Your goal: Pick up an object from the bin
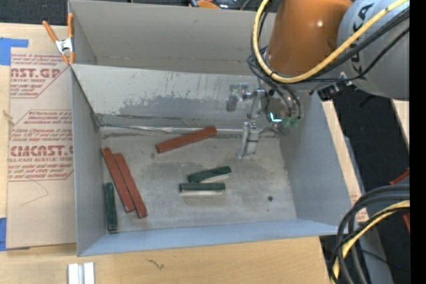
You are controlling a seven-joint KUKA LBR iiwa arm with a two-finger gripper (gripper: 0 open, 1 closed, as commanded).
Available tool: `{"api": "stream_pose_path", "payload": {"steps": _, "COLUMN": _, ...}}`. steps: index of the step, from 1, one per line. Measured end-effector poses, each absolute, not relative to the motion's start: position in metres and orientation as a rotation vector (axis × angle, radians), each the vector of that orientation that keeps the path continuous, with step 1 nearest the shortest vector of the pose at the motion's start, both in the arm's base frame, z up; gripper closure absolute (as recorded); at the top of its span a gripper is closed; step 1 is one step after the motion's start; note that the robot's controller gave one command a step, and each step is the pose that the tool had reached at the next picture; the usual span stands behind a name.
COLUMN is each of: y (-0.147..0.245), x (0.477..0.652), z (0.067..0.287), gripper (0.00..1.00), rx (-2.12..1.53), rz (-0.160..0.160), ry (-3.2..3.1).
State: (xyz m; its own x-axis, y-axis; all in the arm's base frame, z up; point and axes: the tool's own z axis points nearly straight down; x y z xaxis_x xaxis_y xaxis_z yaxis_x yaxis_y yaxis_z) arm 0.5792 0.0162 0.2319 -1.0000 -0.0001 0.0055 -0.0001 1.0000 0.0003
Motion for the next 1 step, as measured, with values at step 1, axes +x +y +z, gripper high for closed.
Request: {"api": "stream_pose_path", "payload": {"steps": 1, "y": 0.062, "x": 0.5786, "z": 0.106, "gripper": 0.0, "rx": 0.233, "rz": -0.002, "ry": -3.127}}
